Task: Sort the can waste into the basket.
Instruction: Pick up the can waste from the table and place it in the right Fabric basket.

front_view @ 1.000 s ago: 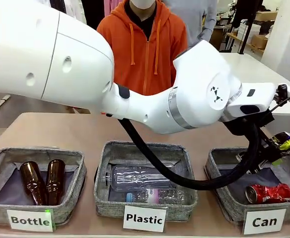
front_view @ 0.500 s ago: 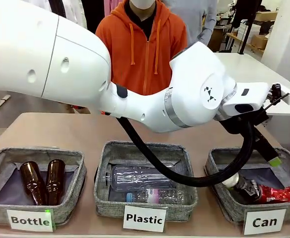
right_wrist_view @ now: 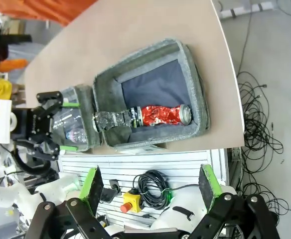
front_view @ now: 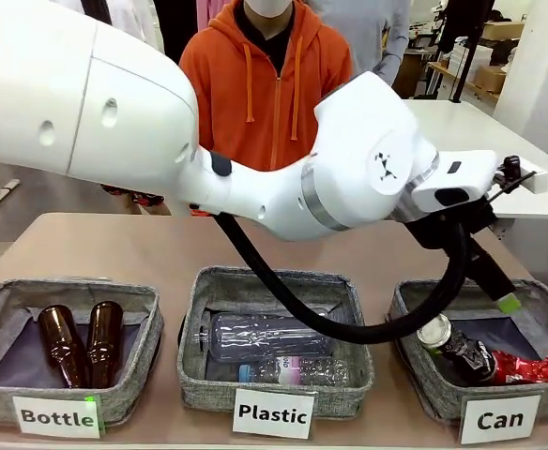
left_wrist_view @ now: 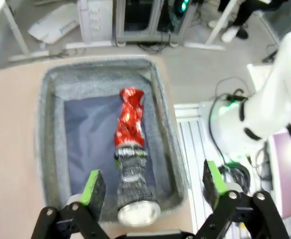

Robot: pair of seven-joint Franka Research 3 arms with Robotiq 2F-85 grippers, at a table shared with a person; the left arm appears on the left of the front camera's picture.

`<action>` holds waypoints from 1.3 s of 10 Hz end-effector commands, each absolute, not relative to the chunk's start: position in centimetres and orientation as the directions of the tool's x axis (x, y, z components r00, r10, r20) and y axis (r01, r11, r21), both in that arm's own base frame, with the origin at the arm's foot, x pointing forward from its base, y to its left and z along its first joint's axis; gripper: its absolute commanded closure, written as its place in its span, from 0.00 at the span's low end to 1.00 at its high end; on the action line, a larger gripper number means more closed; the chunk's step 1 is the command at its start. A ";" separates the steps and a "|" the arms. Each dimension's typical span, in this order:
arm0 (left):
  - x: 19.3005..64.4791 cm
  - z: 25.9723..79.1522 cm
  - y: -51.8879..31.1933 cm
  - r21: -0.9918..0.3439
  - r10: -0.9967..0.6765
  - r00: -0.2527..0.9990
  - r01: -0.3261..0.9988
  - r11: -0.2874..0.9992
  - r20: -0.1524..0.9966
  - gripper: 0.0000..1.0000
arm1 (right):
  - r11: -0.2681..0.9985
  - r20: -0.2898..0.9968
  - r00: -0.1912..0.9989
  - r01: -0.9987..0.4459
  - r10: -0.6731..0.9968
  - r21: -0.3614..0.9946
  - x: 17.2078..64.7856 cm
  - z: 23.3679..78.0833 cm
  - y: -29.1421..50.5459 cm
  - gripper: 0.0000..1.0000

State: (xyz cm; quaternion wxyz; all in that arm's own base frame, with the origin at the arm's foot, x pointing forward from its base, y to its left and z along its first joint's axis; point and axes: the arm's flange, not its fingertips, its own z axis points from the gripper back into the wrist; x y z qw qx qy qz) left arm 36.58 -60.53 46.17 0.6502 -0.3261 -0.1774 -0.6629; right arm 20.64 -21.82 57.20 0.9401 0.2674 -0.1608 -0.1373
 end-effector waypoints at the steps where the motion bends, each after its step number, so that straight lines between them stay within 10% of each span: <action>1: 36.2 49.3 -55.4 -0.218 -0.836 0.085 0.975 -0.042 0.542 0.00 | 0.801 0.238 0.930 0.090 -0.279 0.591 23.2 57.2 -20.1 0.00; 5: 38.7 52.9 -39.7 -0.304 -0.789 0.272 0.946 0.114 0.551 0.00 | 0.691 0.282 0.954 -0.138 -0.098 0.709 31.7 56.8 -12.0 0.00; 8: 41.8 51.9 -26.0 -0.615 -0.547 0.759 0.629 0.476 0.353 0.00 | 0.523 0.217 0.976 -0.202 0.035 0.828 37.1 53.4 -2.7 0.00; 13: 40.7 45.4 -4.8 -0.954 0.286 0.939 0.107 0.281 0.189 0.00 | 0.170 0.051 0.987 -0.077 0.151 0.982 42.1 46.9 -1.1 0.00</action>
